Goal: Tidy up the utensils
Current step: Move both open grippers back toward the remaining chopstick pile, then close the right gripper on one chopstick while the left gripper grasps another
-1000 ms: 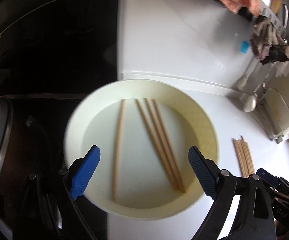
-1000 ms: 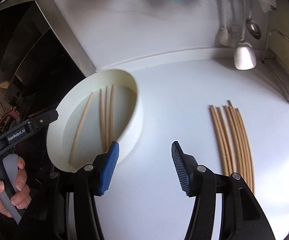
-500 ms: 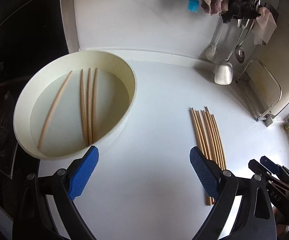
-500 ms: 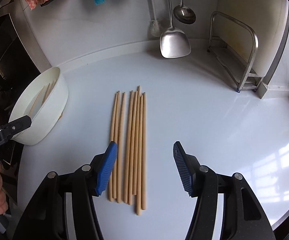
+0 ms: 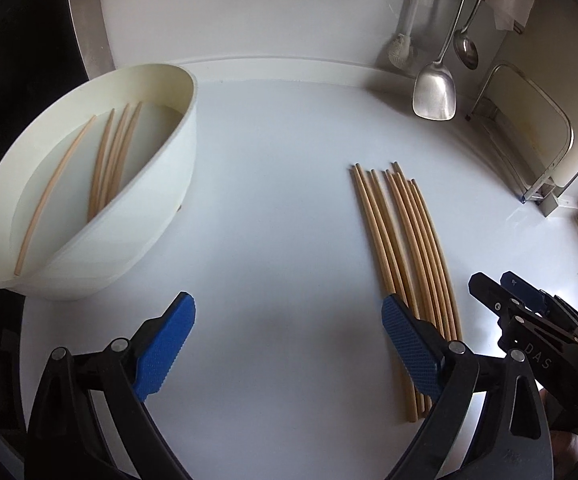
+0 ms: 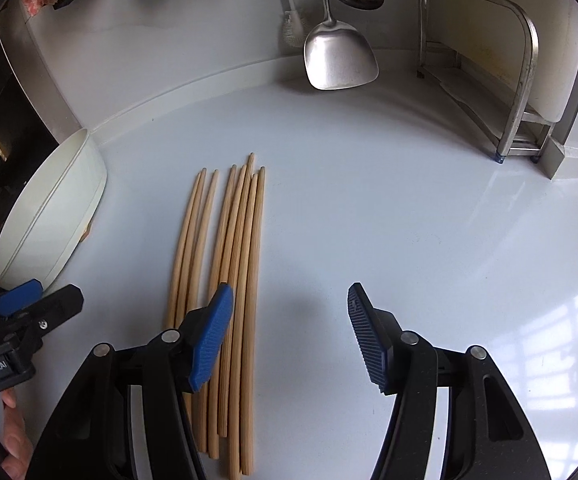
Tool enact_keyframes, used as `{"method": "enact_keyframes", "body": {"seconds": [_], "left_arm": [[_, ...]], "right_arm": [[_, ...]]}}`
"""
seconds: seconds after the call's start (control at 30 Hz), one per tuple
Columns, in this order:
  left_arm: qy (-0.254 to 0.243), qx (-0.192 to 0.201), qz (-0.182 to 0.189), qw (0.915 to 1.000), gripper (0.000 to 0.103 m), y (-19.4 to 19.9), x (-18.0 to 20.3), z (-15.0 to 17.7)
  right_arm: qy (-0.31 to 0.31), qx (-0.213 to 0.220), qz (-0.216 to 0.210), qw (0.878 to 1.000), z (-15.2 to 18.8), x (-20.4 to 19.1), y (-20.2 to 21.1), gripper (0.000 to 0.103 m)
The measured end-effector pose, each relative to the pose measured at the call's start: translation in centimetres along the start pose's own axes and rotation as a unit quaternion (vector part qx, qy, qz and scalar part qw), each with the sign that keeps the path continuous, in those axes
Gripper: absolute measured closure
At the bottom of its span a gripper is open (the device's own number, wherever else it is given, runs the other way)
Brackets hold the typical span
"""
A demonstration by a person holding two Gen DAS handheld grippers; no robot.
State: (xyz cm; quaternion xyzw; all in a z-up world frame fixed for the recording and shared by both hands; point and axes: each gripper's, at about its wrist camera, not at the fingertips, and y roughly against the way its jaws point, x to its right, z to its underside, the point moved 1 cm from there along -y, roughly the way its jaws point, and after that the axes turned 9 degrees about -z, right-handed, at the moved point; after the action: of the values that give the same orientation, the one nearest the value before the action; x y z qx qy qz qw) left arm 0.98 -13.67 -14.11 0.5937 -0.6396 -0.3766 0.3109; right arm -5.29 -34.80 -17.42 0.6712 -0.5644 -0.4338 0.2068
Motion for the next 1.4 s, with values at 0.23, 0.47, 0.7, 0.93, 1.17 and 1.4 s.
{"method": "enact_keyframes", "body": {"seconds": [0.23,0.47,0.7,0.93,1.17,1.4], "left_arm": [[0.017,-0.007,0.001,0.9998,0.010,-1.6,-0.3,0.4],[0.012,-0.007,0.001,0.9999,0.010,-1.4,-0.1,0.5],[0.008,-0.007,-0.001,0.9999,0.010,-1.5,0.4,0.5],[0.005,-0.014,0.005,0.9999,0.010,-2.3,1.1,0.4],[-0.003,-0.015,0.001,0.9999,0.010,-3.0,2.2,0.4],[-0.011,-0.022,0.001,0.9997,0.010,-3.7,3.2,0.4]], "right_arm": [[0.009,-0.006,0.016,1.000,0.4,-0.1,-1.1,0.046],[0.019,-0.008,0.036,0.999,0.8,-0.1,-1.4,0.046],[0.047,-0.011,0.056,0.997,1.1,-0.7,-1.7,0.046],[0.066,-0.012,0.055,0.996,1.2,-0.8,-2.3,0.046],[0.079,-0.006,0.062,0.995,1.3,-0.3,-2.1,0.055],[0.066,0.002,0.070,0.995,1.2,1.4,-1.4,0.076]]}}
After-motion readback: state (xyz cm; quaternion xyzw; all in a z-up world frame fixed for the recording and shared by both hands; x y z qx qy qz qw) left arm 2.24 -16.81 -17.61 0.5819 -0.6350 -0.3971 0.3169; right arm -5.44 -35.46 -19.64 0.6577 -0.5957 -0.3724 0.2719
